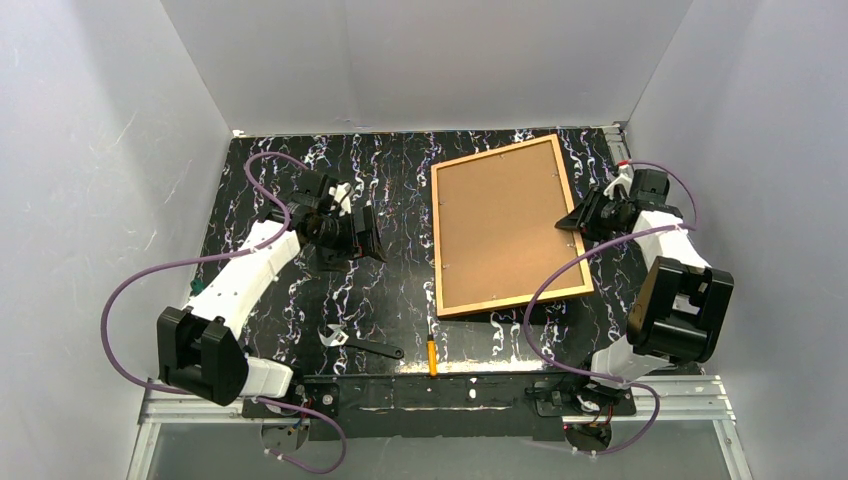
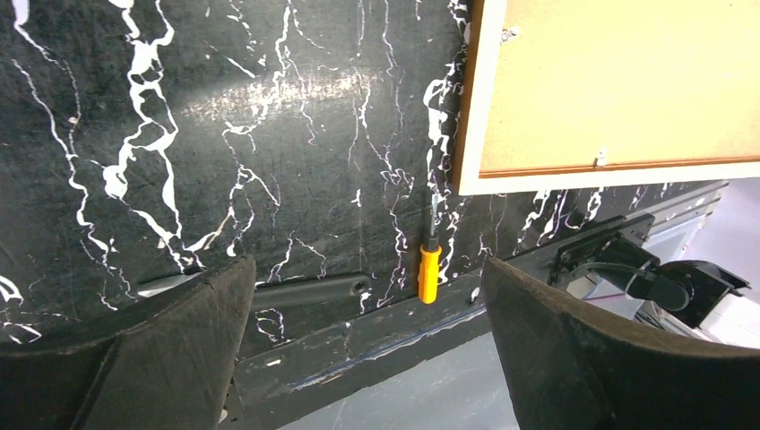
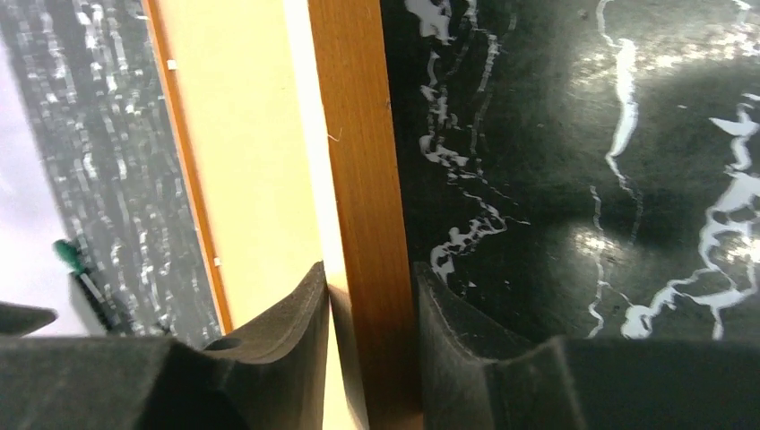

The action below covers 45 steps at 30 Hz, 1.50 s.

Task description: Take the photo out of the frame

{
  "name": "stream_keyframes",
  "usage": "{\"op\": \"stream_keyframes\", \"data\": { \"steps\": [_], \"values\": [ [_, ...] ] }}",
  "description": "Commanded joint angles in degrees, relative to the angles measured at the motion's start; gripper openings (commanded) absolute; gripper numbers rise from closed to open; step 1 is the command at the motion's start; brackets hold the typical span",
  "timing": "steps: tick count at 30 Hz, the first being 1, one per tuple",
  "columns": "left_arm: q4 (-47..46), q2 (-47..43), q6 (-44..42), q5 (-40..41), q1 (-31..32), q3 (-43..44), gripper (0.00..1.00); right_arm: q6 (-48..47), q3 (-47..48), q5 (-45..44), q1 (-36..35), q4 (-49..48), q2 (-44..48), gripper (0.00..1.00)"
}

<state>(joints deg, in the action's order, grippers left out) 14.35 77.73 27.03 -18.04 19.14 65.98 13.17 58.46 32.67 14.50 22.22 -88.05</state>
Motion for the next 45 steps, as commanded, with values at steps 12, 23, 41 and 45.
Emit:
{"op": "stream_keyframes", "data": {
  "steps": [12, 23, 41, 45],
  "values": [
    [2.75, -1.44, -0.33, -2.78, 0.67, -1.51, 0.98, 0.04, 6.53, -51.82, -7.81, 15.62, 6.62, 0.68],
    [3.92, -0.50, -1.36, 0.64, 0.64, -1.33, 0.98, 26.79, 18.87, -48.26, -45.61, 15.59, -5.57, 0.66],
    [4.24, -0.43, -2.12, 2.63, 0.71, -1.31, 0.98, 27.86, 37.40, -59.52, -61.35, 21.29, -26.84, 0.46],
    [4.27, -0.66, -2.35, 2.98, 0.64, -1.42, 0.98, 27.73, 38.49, -59.81, -61.35, 21.80, -29.12, 0.45]
  ]
}}
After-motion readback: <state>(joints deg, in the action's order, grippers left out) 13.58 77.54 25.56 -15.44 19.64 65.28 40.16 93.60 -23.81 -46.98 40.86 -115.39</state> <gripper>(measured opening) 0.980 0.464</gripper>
